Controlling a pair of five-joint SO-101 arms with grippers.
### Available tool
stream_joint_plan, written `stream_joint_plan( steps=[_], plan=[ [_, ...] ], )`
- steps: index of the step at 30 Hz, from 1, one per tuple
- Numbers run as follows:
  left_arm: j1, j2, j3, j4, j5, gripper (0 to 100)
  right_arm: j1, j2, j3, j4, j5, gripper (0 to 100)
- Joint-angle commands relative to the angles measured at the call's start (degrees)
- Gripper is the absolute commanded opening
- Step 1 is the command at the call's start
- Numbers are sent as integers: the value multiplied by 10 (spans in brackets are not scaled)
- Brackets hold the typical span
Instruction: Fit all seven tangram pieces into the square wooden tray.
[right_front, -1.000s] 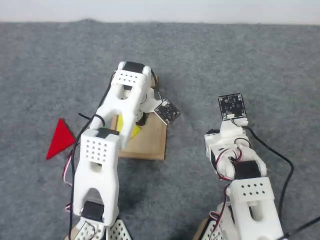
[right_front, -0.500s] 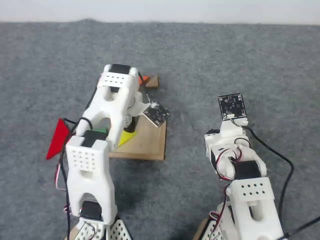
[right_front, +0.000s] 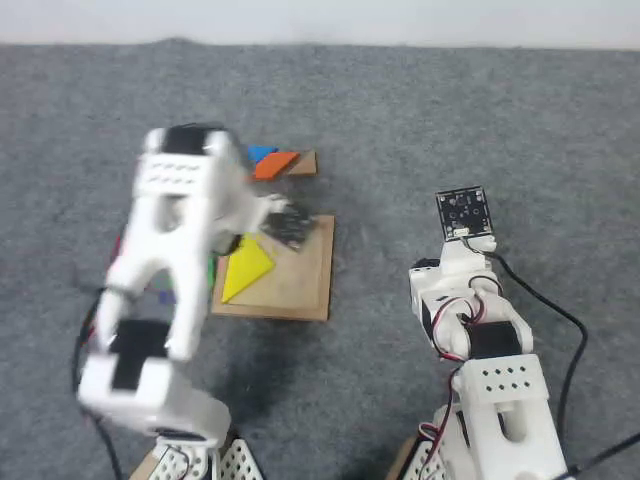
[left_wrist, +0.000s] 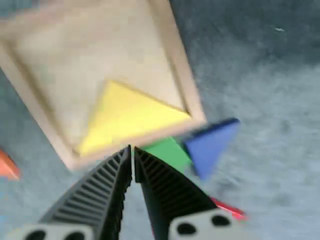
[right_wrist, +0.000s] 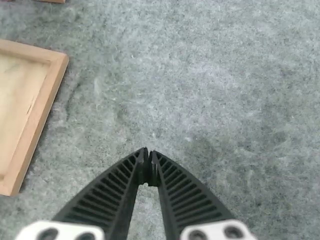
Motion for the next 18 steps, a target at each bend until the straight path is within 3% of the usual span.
stream_joint_plan(
  steps=[1, 5, 10, 18],
  plan=[
    [-116, -124, 63, 18, 5, 11, 6, -14, -6, -3, -2, 8],
    [-232, -136, 68, 18, -42, 11, 5, -18, 3, -4, -2, 8],
    [-336, -111, 72, 18, -235, 12, 5, -18, 4, -4, -2, 8],
    [-365, -53, 80, -48, -243, 12, -11, -18, 6, -4, -1, 9]
  ],
)
